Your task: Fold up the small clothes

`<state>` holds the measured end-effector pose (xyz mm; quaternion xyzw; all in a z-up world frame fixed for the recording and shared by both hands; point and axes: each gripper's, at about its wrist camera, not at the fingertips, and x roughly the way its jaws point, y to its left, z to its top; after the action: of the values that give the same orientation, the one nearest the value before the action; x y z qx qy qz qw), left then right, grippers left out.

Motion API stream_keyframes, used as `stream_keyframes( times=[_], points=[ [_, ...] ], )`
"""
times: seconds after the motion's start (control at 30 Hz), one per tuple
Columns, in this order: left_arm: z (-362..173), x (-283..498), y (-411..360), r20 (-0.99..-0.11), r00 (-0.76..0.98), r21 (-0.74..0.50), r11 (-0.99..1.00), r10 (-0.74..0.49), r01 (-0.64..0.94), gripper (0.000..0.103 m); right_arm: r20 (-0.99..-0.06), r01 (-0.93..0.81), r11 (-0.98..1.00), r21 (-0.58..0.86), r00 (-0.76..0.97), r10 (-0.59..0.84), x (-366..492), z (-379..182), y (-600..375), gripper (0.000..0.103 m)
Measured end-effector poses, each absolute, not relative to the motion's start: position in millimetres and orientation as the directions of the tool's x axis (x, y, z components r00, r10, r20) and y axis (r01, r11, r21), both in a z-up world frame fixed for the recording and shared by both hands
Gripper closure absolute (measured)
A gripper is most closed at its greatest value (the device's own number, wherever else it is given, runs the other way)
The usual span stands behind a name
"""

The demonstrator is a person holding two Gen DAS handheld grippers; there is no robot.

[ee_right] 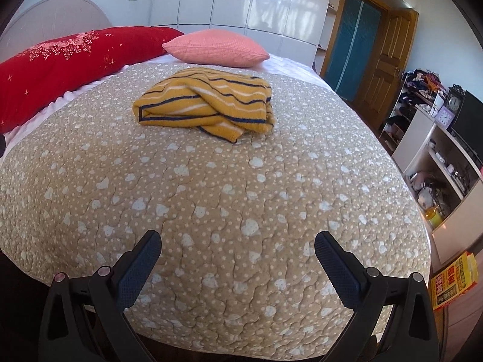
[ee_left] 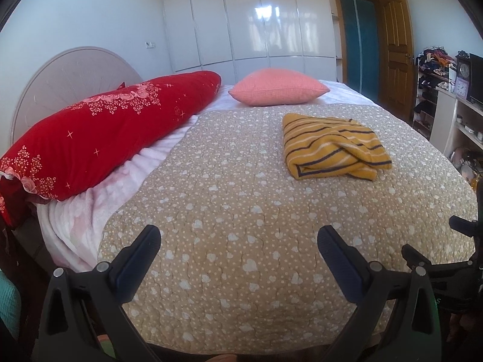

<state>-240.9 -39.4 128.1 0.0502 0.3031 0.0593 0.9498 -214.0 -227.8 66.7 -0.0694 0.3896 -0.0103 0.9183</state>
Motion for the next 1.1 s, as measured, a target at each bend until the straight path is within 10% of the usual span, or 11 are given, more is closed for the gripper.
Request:
stream_keyframes(
  times=[1.1],
  points=[
    [105.5, -233.8, -50.4, -0.652, 0.753, 0.128, 0.992, 0.095, -0.015, 0.000, -0.744, -0.080, 0.982, -0.173, 0.664, -0.077, -216.3, 50.7, -214.9, 0.000]
  ],
)
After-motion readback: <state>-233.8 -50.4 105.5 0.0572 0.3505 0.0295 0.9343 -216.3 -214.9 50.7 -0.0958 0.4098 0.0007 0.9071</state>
